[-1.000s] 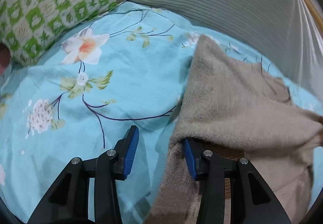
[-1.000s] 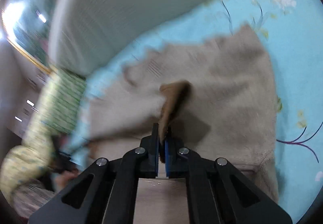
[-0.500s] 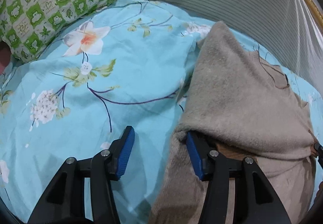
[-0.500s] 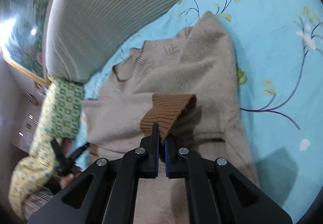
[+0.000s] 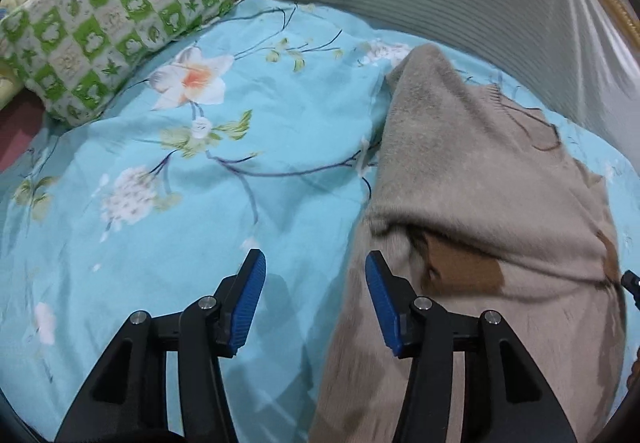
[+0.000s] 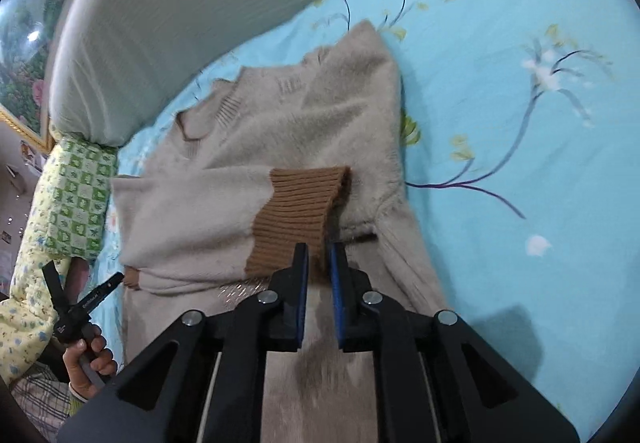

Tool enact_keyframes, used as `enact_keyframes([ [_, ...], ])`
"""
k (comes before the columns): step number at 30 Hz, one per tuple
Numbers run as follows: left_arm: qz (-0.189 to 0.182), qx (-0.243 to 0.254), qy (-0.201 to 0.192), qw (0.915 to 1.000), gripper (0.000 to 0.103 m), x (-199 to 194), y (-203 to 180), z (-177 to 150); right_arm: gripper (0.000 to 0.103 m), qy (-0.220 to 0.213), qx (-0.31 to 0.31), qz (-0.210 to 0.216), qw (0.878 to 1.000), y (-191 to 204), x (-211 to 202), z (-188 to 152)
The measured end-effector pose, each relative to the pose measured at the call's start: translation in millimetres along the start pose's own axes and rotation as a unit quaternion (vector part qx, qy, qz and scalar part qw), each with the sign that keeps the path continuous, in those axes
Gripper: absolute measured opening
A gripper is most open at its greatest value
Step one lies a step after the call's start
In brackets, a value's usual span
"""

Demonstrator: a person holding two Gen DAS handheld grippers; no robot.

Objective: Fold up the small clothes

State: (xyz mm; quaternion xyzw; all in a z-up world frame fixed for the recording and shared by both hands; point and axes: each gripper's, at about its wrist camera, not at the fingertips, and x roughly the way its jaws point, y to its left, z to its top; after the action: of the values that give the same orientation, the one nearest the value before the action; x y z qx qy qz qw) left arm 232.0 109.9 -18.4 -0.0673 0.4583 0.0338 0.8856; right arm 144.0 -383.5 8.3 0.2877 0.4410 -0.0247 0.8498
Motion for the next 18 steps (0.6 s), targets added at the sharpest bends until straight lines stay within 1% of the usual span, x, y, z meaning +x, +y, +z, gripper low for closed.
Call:
enact_keyframes([
  [4, -0.022, 0.003, 0.006, 0.9997, 0.054, -24.6, 4.1, -25.0, 0.012, -0.012, -0.009, 0.019, 1.0, 6.3, -28.2, -18.7],
  [7, -0.028, 0.007, 0.013, 0.9995, 0.054, -37.8, 3.4, -45.5, 0.013, -0.011, -0.025, 0.018, 0.999, 13.3, -41.1, -36.3],
  [10, -0.033, 0.008, 0.015, 0.9993, 0.056, -43.6, 2.3, -50.1, 0.014, -0.005, -0.039, 0.019, 0.999, 18.3, -47.8, -48.0],
  [12, -0.041, 0.002, 0.013, 0.9991, 0.057, -43.5, 0.7, -40.8, 0.018, -0.004, -0.048, 0.021, 0.999, 20.1, -49.0, -47.4],
  [13, -0.044, -0.002, 0.011, 0.999, 0.057, -43.0, -0.2, -34.8, 0.028, -0.008, -0.05, 0.02, 0.999, 19.9, -49.4, -44.1],
  [14, -0.049, -0.005, 0.007, 0.9988, 0.058, -42.0, -1.4, -26.9, 0.044, -0.013, -0.047, 0.017, 0.999, 19.0, -49.8, -39.5],
  [16, -0.054, -0.005, 0.0, 0.9985, 0.062, -33.9, -4.7, -1.5, 0.054, -0.031, -0.041, 0.016, 0.999, 17.1, -51.2, -29.1],
  [17, -0.057, -0.003, -0.001, 0.9983, 0.066, -28.7, -7.0, 10.0, 0.054, -0.036, -0.038, 0.018, 0.998, 16.2, -50.7, -21.8],
  [18, -0.068, 0.0, -0.001, 0.9977, 0.066, -21.0, -10.3, 24.5, 0.054, -0.037, -0.035, 0.019, 0.999, 15.9, -48.1, -12.9],
])
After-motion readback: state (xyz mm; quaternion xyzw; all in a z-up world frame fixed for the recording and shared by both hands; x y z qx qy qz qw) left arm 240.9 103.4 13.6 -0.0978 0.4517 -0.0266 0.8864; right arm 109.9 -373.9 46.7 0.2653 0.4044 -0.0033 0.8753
